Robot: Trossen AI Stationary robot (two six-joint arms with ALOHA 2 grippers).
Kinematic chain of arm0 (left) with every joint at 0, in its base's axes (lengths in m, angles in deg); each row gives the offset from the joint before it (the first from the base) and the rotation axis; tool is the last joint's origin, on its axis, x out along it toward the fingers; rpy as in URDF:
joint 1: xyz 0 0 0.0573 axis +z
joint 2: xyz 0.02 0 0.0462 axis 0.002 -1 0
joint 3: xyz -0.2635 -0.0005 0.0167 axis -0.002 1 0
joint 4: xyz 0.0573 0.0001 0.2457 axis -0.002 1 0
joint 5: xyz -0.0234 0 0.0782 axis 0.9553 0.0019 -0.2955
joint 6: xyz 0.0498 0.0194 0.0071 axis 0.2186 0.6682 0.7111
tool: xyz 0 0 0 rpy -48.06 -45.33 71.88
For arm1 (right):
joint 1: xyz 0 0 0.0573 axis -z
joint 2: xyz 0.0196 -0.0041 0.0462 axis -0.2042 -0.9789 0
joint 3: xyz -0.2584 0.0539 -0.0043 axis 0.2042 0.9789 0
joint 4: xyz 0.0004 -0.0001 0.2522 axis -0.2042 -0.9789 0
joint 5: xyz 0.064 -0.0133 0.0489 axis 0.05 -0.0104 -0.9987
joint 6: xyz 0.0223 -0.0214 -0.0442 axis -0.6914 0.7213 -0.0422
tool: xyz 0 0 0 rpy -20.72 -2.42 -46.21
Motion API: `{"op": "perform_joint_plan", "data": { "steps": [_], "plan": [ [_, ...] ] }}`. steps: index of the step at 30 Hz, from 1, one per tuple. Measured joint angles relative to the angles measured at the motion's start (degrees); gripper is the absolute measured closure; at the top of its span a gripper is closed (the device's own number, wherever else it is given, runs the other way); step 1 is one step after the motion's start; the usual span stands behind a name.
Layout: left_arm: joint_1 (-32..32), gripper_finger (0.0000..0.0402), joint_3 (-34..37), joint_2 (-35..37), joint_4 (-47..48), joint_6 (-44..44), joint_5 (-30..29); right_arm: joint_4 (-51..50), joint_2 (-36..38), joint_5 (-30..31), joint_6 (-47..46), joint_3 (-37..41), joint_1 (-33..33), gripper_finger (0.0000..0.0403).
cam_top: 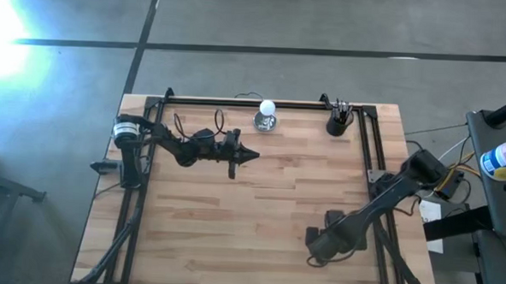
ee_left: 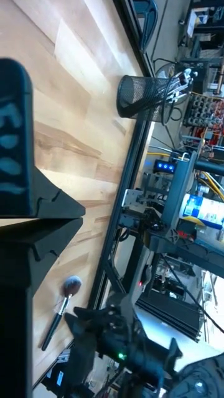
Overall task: Put items in baskets/containers
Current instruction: Put the black highlighter brush into the black pen holder
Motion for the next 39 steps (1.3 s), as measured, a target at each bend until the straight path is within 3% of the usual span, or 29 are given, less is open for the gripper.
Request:
{"op": "perform_joint_plan", "data": {
  "steps": [5,11,18,22,31,39],
  "plan": [
    [0.0,0.0401,0.0,0.0,0.04,0.01,0.0,4.41,-2.61,-0.24,-0.31,2.07,0.06,0.0253],
    [0.0,0.0401,0.0,0.0,0.05,0.05,0.0,4.81,-4.62,1.28,1.87,1.9,0.07,0.027],
    [0.0,0.0401,-0.01,0.0,0.06,0.07,-0.01,5.18,-4.53,8.18,12.65,2.0,0.18,0.0316],
    [0.0,0.0401,-0.02,-0.02,0.06,0.07,0.0,5.87,-4.55,9.23,21.28,2.09,1.68,0.034],
    [0.0,0.0402,-0.02,-0.02,0.04,0.01,0.0,8.67,-3.72,13.21,36.1,2.31,8.33,0.0327],
    [0.27,0.0402,-0.02,-0.02,-0.01,-2.71,0.0,12.11,-5.05,14.08,47.08,2.27,13.17,0.0358]
  ]
}}
